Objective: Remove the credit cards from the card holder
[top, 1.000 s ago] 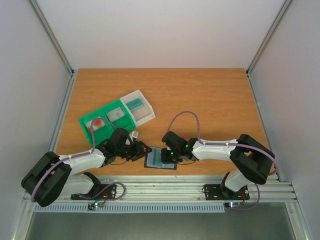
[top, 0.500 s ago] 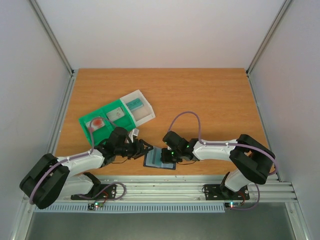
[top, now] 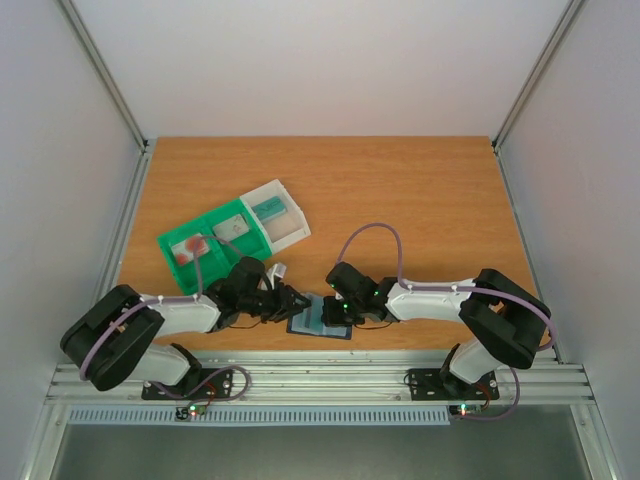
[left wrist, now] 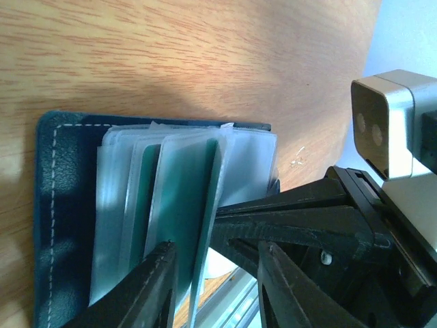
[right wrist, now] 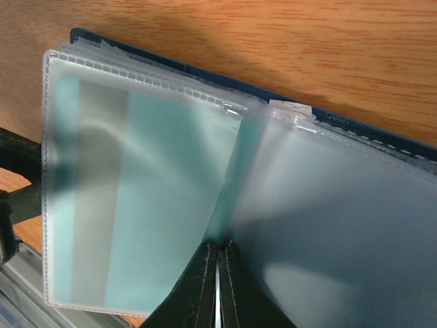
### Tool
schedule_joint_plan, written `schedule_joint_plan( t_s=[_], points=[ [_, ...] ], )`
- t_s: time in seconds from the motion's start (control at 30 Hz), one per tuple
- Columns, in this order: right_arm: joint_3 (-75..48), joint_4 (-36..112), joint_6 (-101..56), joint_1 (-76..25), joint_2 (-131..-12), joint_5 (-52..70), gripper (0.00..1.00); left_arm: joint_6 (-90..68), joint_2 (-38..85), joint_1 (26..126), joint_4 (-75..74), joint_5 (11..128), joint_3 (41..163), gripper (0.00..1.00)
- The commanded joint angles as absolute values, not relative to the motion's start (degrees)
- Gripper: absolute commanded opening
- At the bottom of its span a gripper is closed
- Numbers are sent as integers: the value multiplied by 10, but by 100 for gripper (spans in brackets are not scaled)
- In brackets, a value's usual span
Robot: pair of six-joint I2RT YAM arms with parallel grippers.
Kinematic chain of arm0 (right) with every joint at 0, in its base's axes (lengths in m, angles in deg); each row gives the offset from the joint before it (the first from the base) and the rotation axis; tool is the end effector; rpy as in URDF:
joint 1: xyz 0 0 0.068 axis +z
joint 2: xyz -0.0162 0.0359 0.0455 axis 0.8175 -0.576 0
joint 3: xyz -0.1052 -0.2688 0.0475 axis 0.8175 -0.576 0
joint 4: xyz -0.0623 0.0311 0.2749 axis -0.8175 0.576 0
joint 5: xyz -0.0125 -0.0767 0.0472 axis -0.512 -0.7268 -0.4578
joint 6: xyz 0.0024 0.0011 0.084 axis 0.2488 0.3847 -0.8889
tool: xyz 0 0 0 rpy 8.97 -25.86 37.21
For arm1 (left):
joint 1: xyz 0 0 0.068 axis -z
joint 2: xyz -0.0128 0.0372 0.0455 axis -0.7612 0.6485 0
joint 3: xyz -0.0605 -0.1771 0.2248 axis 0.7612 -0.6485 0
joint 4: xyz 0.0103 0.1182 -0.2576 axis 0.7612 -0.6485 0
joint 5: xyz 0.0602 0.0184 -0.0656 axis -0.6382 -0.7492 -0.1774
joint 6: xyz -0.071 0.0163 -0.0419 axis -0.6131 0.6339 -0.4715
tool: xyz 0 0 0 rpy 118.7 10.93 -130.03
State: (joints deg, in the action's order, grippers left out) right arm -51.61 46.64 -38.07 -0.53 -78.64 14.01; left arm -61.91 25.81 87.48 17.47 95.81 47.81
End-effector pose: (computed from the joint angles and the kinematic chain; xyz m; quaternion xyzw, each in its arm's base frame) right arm 0.1626 0.2546 0.1023 -0.2931 0.9135 0.2467 0.1367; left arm 0.1717 -0.1865 0.1019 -0.0648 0.8733 -0.4804 0.0496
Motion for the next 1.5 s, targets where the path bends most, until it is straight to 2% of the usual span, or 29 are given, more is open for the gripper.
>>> schedule_joint_plan(
  t_s=[0.0, 0.4, 0.7, 1.03, 1.17, 1.33, 1.47],
  points=[
    [-532, 485, -385, -9, -791, 127, 4, -619, 269, 880, 231, 958, 490, 30],
    [-525, 480, -377, -10, -781, 136, 8, -596, 259, 880, 170, 933, 497, 1],
    [-508, 569, -357, -10, -703, 109, 24, -554, 211, 880, 45, 905, 526, 1],
    [-504, 653, -337, -9, -658, 29, 28, -498, 163, 881, -110, 866, 567, 0],
    [-516, 628, -344, -9, -676, 39, 28, -506, 166, 880, -76, 888, 563, 2],
    [-523, 612, -348, -9, -690, 36, 27, -544, 181, 884, 3, 930, 553, 14],
    [-527, 612, -350, -9, -684, 30, 27, -556, 196, 898, 34, 936, 553, 18]
  ],
)
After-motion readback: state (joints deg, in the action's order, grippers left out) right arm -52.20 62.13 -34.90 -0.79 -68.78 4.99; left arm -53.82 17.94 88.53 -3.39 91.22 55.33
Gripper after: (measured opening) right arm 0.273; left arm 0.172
